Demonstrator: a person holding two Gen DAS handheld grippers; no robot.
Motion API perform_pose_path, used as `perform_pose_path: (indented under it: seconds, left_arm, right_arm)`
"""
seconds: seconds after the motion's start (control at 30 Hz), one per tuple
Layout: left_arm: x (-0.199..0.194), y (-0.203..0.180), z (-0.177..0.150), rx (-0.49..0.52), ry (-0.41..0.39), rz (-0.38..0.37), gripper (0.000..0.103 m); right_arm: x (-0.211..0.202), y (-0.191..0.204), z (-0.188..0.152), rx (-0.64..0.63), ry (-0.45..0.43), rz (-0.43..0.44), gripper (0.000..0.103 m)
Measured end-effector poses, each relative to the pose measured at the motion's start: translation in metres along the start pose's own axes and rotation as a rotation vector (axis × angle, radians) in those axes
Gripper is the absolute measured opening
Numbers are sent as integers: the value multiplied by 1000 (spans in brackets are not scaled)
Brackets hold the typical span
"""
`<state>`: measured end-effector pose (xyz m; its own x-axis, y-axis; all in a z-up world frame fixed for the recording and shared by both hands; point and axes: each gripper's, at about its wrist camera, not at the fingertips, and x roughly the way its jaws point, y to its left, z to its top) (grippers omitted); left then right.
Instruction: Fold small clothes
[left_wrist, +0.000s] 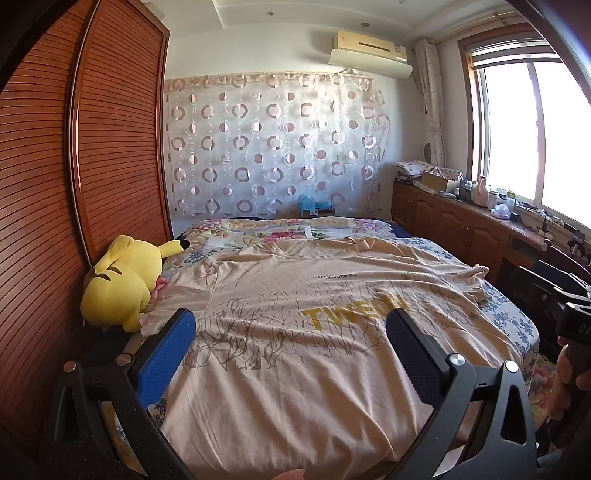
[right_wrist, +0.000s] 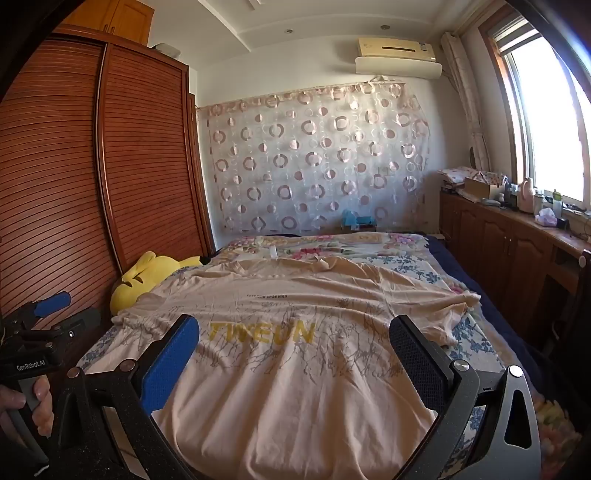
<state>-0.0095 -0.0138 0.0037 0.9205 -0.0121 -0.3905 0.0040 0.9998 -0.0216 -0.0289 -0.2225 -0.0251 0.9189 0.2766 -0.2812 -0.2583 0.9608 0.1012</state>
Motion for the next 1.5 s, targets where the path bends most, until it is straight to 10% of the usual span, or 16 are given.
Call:
perform_pose_path:
  seconds: [0.9, 1.5]
  left_arm:
    - [8, 3, -4, 4, 22, 3, 103]
    - [83, 91, -32, -14, 193, 107, 103]
  right_arm:
    - [5, -3, 0, -2, -1, 8, 103]
    - [86, 4, 3, -111, 88, 141, 103]
